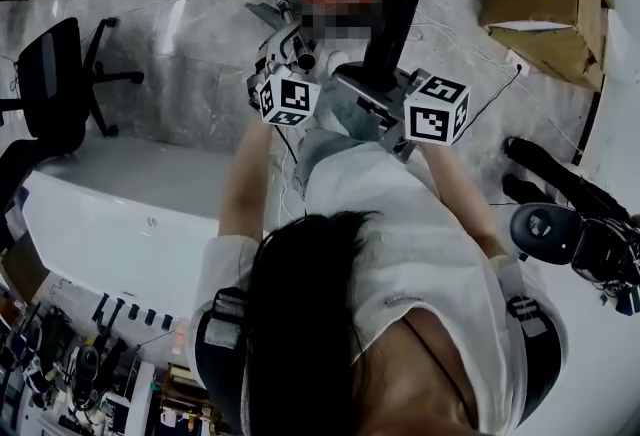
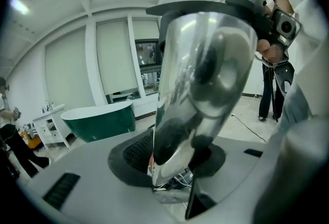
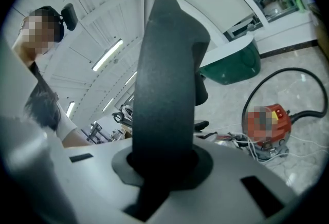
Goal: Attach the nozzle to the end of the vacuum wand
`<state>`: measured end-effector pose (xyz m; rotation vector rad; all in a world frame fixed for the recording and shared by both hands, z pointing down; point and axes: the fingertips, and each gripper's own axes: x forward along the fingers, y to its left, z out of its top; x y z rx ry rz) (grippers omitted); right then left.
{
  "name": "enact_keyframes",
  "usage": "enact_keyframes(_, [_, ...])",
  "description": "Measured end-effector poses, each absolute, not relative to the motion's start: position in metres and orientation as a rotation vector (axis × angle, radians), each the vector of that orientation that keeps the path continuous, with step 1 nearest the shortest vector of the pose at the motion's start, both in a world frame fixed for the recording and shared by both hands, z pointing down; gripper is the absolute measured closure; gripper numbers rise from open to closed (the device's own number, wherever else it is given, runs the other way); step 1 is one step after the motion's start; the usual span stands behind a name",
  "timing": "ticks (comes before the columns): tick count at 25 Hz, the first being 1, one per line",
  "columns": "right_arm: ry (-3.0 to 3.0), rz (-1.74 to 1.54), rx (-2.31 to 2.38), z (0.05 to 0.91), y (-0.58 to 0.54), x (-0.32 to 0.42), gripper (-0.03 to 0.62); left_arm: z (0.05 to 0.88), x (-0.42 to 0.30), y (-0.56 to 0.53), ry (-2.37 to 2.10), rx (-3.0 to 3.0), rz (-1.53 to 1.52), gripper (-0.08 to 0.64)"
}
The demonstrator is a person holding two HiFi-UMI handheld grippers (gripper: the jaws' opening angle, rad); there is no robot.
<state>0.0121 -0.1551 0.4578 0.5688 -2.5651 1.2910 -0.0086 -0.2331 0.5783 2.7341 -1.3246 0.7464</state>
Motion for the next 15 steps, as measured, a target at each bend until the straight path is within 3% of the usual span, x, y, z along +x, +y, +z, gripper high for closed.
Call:
enact_keyframes(2, [-2.556,1.293,0.555,0.4603,-0.1534,0.0119,0.541,0.5799,-0.0072,-0.2329,-1.335,2.735,0.741,0.425])
enact_keyframes(15, [-2.535,1.317,0.489,0.4639,-0.1450,0.0115,0.541,0.5768,-0.0059,-0.2367,-1.364,2.735,0.685,0.436])
